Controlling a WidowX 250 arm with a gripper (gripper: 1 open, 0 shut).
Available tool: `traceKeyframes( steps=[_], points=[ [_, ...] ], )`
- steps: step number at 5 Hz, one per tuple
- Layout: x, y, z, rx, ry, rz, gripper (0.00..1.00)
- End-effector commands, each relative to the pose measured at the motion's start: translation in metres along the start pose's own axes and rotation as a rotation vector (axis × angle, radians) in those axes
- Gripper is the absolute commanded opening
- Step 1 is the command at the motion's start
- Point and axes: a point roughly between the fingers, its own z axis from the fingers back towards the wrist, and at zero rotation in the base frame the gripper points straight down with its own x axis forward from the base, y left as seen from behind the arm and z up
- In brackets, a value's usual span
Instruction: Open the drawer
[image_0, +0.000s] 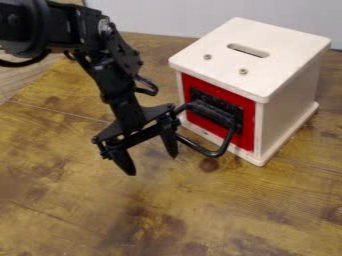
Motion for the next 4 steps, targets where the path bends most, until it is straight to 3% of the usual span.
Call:
traceKeyframes(
  steps=[1, 3, 4],
  points=[
    [0.004, -0.008, 0.022, -0.046, -0.031, 0.0, 1.0],
    [-0.006, -0.019, 0.016, -0.063, -0.046, 0.106, 1.0],
    [-0.009, -0.023, 0.011, -0.067, -0.04, 0.12, 1.0]
  ],
)
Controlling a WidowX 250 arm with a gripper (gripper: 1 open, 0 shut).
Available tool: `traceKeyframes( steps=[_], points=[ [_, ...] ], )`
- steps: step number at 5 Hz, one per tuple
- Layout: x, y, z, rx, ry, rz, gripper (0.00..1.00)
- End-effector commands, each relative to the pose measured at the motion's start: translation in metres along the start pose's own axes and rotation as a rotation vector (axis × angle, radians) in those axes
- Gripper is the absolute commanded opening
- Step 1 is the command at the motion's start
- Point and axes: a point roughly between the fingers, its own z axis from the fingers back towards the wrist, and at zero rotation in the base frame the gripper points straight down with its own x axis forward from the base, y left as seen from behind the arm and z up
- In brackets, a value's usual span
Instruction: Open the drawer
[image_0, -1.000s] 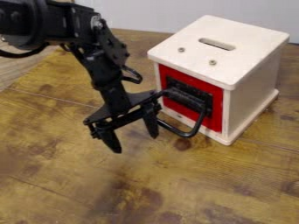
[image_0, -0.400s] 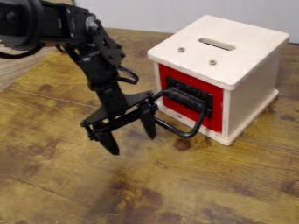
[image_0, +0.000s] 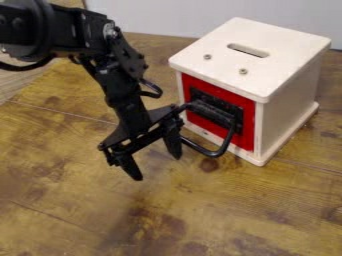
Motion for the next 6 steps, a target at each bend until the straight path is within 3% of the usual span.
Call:
traceKeyframes(
  steps=[1, 4, 6],
  points=[
    [-0.009, -0.02, 0.011, -0.059, -0.025, -0.013, 1.0],
    [-0.032, -0.047, 0.017, -0.062, 0.015, -0.104, 1.0],
    [-0.019, -0.05, 0.023, -0.063, -0.02, -0.012, 1.0]
  ],
)
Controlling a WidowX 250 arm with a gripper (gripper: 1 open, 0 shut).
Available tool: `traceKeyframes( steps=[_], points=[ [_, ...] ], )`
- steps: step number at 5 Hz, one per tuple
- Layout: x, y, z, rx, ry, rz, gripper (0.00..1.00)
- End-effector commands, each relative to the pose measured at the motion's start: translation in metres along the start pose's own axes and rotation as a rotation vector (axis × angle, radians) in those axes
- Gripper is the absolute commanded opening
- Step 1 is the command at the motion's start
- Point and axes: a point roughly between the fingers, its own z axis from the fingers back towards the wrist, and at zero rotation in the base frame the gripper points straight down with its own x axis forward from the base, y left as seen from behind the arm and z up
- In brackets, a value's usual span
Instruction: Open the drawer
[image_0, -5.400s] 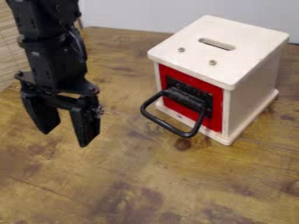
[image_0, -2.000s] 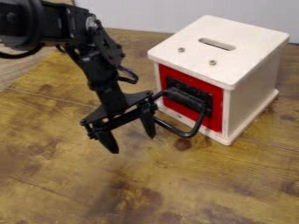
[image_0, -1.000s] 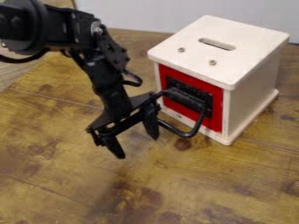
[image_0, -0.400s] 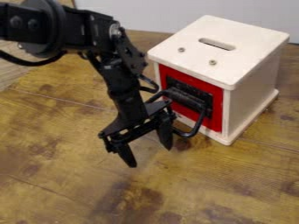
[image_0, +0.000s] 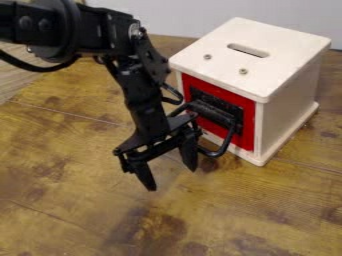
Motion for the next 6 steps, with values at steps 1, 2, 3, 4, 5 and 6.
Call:
traceKeyframes(
  steps=[1, 2, 3, 4, 5, 6],
  points=[
    [0.011, -0.036, 0.03, -0.116, -0.084, 0.01, 1.0],
    [0.018, -0.036, 0.031, -0.115, -0.094, 0.029, 1.0],
    [0.024, -0.034, 0.033, -0.115, -0.102, 0.047, 1.0],
    [0.028, -0.031, 0.027, -0.119, -0.11, 0.073, 1.0],
    [0.033, -0.029, 0.023, -0.124, -0.117, 0.1, 1.0],
    [0.032, -0.031, 0.032, -0.13, -0.113, 0.085, 1.0]
  ],
)
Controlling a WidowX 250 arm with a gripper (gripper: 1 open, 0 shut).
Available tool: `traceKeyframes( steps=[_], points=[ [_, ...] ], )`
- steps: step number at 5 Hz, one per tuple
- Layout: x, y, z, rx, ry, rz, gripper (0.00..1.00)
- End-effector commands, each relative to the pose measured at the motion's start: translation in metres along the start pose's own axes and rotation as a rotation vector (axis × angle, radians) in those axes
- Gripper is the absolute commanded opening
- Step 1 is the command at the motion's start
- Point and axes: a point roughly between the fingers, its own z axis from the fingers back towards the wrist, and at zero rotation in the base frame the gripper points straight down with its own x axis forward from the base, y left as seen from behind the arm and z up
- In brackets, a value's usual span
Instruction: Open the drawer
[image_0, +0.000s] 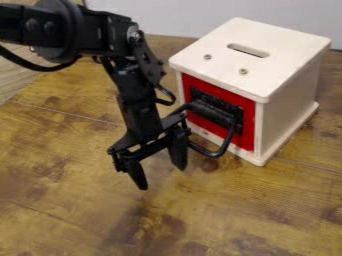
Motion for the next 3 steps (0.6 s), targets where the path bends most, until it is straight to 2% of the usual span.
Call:
traceKeyframes(
  steps=[1, 3],
  points=[
    [0.0125, -0.04, 0.0475, -0.181, -0.088, -0.022, 1.0],
    [0.0131, -0.0402, 0.0459, -0.2, -0.075, -0.026, 1.0]
  ],
)
